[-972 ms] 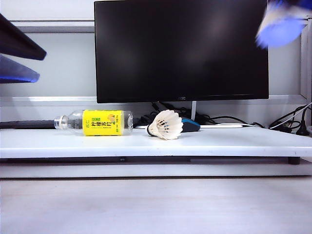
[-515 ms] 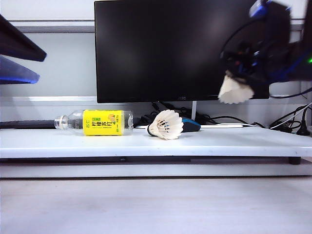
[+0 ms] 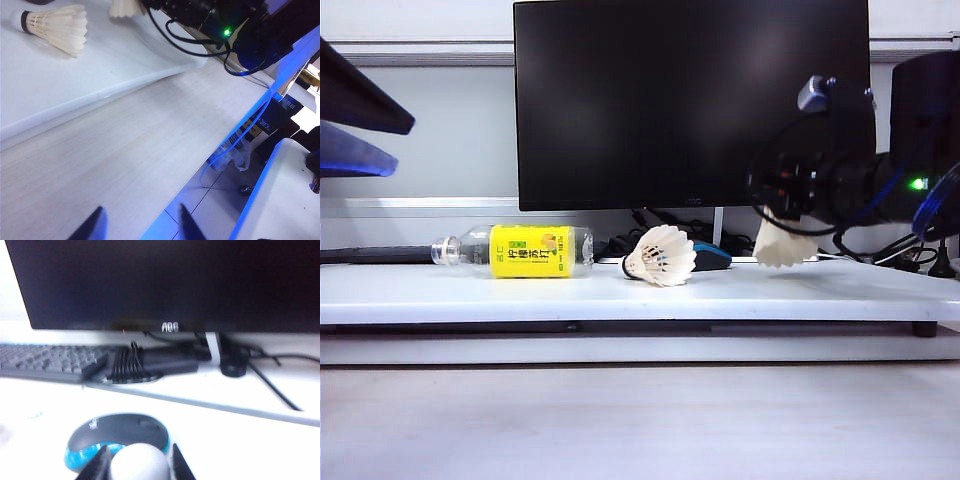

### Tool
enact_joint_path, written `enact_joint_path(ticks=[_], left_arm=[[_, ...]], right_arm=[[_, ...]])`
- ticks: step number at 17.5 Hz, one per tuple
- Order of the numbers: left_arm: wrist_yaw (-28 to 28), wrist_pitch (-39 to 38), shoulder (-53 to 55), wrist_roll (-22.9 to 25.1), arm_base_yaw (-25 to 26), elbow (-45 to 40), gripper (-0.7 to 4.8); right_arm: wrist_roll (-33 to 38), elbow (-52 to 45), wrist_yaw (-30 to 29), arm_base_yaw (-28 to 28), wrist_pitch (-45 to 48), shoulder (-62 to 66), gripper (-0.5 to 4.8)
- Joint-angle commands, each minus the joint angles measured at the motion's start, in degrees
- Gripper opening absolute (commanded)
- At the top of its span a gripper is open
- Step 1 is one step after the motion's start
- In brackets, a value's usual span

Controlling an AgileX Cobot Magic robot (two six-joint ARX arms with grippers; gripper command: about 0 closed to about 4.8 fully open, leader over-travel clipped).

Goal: Stack the badminton balls on the table vertically.

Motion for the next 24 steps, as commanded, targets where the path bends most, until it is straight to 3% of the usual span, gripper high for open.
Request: enact_joint_path(ticks=[1,6,24], left_arm=[[-0.1,0.3,0.1,0.3,0.0,0.2,1.92],[-0.1,0.3,0.1,0.2,0.0,0.2,1.92],[0.1,0.3,0.1,0.2,0.0,0.2,1.92]], right_arm=[[0.0,0.3,0.1,0.1,1.0,-0.2,1.16],[0.0,0.3,-0.1,0.1,-3.4,-0.2,1.16],[0.0,0.2,-5.6,0.1,-3.3,-0.2,1.19]])
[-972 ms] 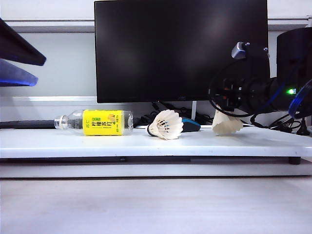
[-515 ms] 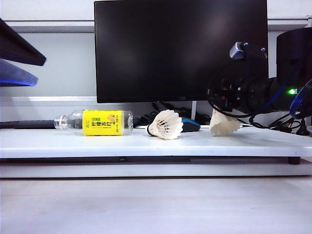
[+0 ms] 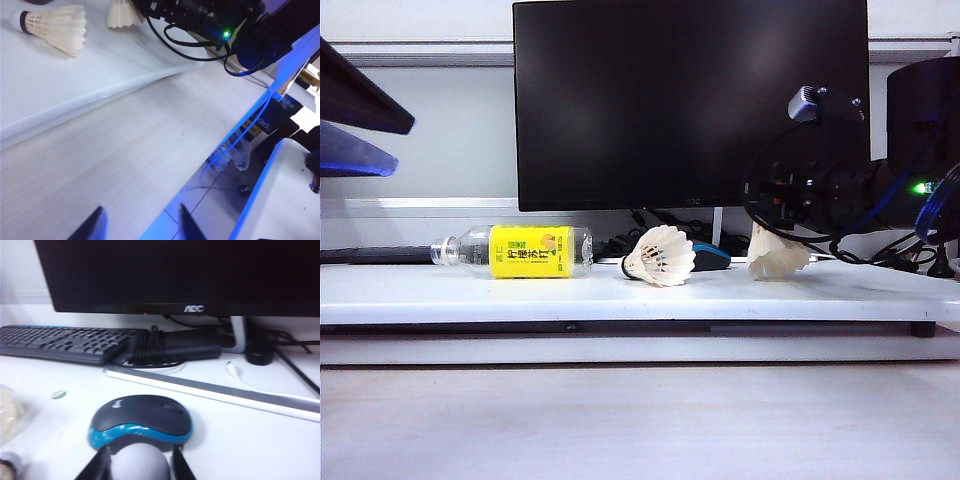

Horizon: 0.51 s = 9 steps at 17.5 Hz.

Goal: Stack the badminton balls on the table vertically.

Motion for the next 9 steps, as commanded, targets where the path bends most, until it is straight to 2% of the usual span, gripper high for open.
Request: enact_joint_path(ticks=[1,3,9], left_arm=[[0.1,0.3,0.1,0.2,0.0,0.2,1.92],[0.1,0.3,0.1,0.2,0.0,0.2,1.92],[0.1,0.3,0.1,0.2,0.0,0.2,1.92]], right_arm=[[0.0,0.0,-0.6,0.1,-0.3,-0.2,1.24],[0.0,0.0,-0.6,0.1,-0.3,-0.2,1.51],[0.0,0.0,-0.5,0.1,-0.2,-0.2,1.49]])
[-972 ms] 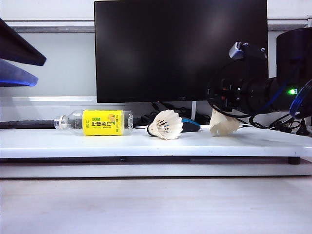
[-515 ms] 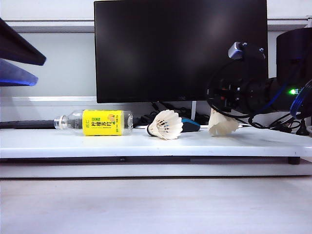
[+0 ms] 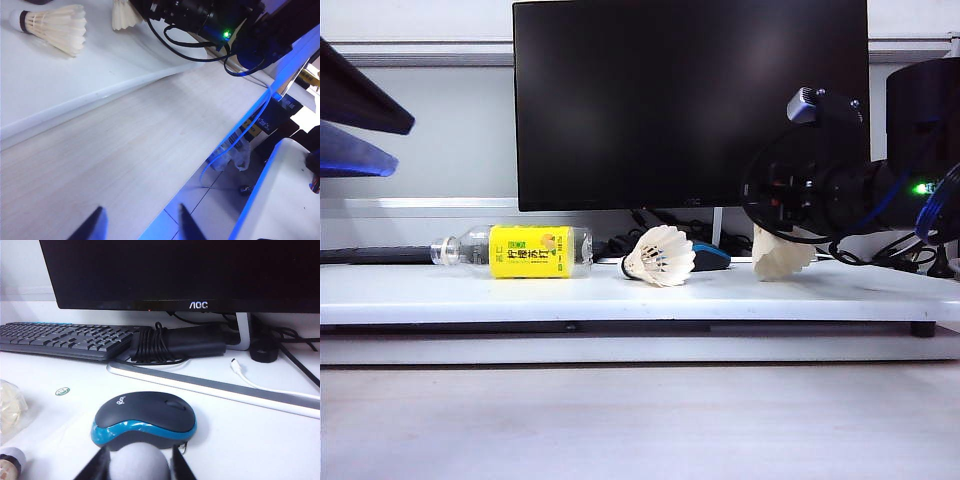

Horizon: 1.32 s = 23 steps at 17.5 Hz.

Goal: Stack the badminton balls on the table vertically.

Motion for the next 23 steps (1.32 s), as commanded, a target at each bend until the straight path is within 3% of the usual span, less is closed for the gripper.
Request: enact_joint_path(ticks=[1,5,8,15,23], left_arm=[[0.1,0.3,0.1,0.2,0.0,0.2,1.92],[0.1,0.3,0.1,0.2,0.0,0.2,1.92],[0.3,0.3,0.1,0.2,0.0,0.2,1.92],[0.5,0.0,0.1,0.0,0.0,0.2,1.92],[2.6,0.4,0.1,0.1,0.0,0.2,1.92]], right_arm=[[0.0,0.0,-0.1,0.1,0.2,-0.3,1.49],[0.0,0.0,0.7,0.1,1.6,-0.4,1.38],[0.1,-0.1,5.2,0.3,3.7,-0.4,1.34],[0.0,-0.4,28.7,7.0,6.3,-0.1,1.35],[-3.2,-0.3,32.5,10.4,6.6,3.4,1.34]])
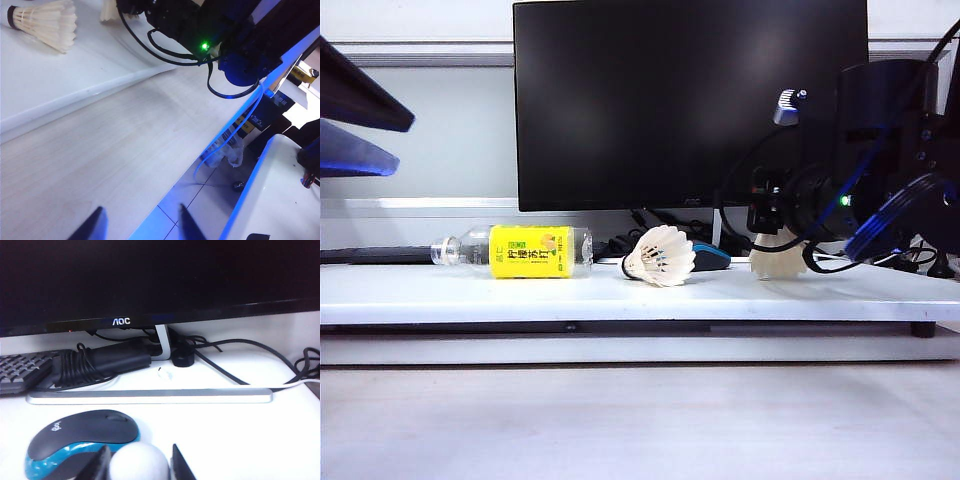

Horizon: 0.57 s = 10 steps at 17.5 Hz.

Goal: Stack the badminton balls on the table vertically.

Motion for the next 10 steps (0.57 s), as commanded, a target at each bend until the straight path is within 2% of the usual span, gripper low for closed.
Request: enact_joint_path(ticks=[1,4,8,10], left_arm=[[1.4,0.8,0.0,0.1,0.0,0.2,1.92],[1.4,1.2,0.0,0.1,0.0,0.2,1.92],[1.5,1.2,0.0,0.1,0.0,0.2,1.92],[1.5,1.2,0.0,0.1,0.0,0.2,1.92]], right_arm=[[-1.7,0.0,0.1,0.2,-0.3,0.3,1.34],[-4.7,0.0,-0.1,1.2,-0.3,0.3,1.35],[-5.1,0.0,-0.1,1.4,-0.3,0.3,1.40],[-6.4,0.0,-0.1,1.5,-0.3,0.3,1.65]])
